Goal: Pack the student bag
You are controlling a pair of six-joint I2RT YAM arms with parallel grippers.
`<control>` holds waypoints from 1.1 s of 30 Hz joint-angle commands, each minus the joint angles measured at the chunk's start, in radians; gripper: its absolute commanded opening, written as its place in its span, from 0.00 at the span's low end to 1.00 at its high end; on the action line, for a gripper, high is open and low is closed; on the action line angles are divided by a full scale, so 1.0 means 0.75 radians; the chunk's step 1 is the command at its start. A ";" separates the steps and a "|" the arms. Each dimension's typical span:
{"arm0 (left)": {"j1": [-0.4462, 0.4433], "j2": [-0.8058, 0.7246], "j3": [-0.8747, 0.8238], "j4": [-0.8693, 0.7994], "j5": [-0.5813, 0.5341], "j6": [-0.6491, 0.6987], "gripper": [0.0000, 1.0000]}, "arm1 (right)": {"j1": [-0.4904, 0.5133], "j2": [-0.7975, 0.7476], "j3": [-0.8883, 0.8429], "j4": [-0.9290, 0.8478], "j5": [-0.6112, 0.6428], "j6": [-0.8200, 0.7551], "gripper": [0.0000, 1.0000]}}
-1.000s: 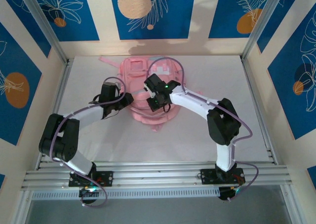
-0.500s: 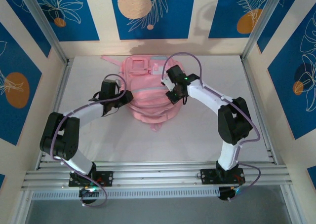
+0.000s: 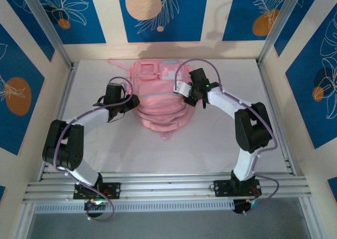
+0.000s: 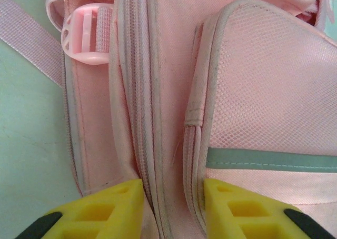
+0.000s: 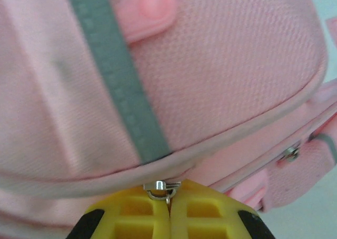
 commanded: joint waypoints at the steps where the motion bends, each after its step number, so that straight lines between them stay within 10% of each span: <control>1: 0.047 0.014 0.011 -0.106 -0.101 0.030 0.34 | -0.064 0.107 0.149 0.134 0.013 -0.145 0.00; 10: 0.048 -0.029 0.017 -0.153 -0.101 0.061 0.36 | -0.049 0.246 0.314 0.107 -0.009 -0.153 0.01; 13: 0.053 -0.047 0.021 -0.165 -0.103 0.069 0.43 | -0.049 0.228 0.315 0.108 -0.027 -0.051 0.34; 15: 0.055 -0.067 0.032 -0.186 -0.119 0.083 0.49 | -0.054 0.184 0.309 0.085 -0.064 0.047 0.94; 16: 0.056 -0.079 0.037 -0.198 -0.127 0.094 0.50 | -0.055 0.160 0.303 0.072 -0.071 0.089 0.99; 33: 0.080 -0.413 -0.187 -0.114 -0.817 0.596 0.78 | -0.105 -0.759 -0.868 0.586 0.303 1.096 0.99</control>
